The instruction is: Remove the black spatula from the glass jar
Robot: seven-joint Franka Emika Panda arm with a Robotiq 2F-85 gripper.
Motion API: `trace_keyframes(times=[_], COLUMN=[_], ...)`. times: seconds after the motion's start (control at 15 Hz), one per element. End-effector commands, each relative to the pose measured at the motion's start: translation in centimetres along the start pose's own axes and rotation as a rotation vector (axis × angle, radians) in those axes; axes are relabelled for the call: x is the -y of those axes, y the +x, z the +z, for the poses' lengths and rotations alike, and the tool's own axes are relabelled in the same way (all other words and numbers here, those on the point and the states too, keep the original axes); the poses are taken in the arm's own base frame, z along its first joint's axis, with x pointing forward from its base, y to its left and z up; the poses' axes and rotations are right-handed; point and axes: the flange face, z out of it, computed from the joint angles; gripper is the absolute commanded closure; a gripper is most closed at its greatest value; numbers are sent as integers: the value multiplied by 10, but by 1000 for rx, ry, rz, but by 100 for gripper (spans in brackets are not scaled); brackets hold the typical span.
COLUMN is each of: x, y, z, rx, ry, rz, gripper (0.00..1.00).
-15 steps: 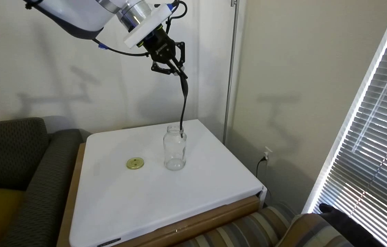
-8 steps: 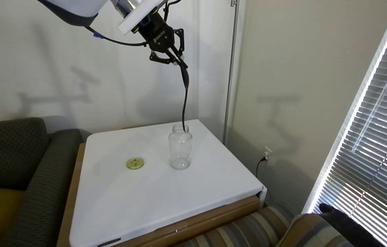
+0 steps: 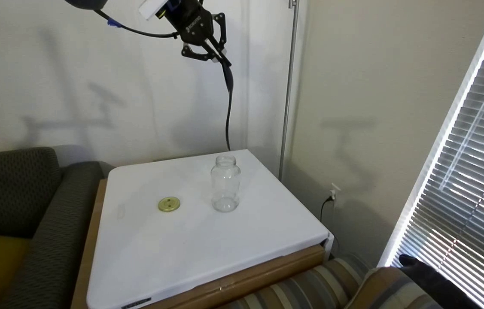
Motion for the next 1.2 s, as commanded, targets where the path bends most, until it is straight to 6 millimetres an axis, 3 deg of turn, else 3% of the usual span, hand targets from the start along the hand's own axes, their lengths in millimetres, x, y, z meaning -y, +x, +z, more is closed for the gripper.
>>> trace_keyframes(times=[0.0,0.2,0.53,0.73,1.13], x=[-9,-10,3,18,76], y=[3,15,33,44,69], z=[-17,-20,-7,13,66], rx=[-81,-195,-342,-383,-399], ry=[24,110,329,468,635], rz=[5,17,-29,-73,-167], gripper=[99,99,99,99,99])
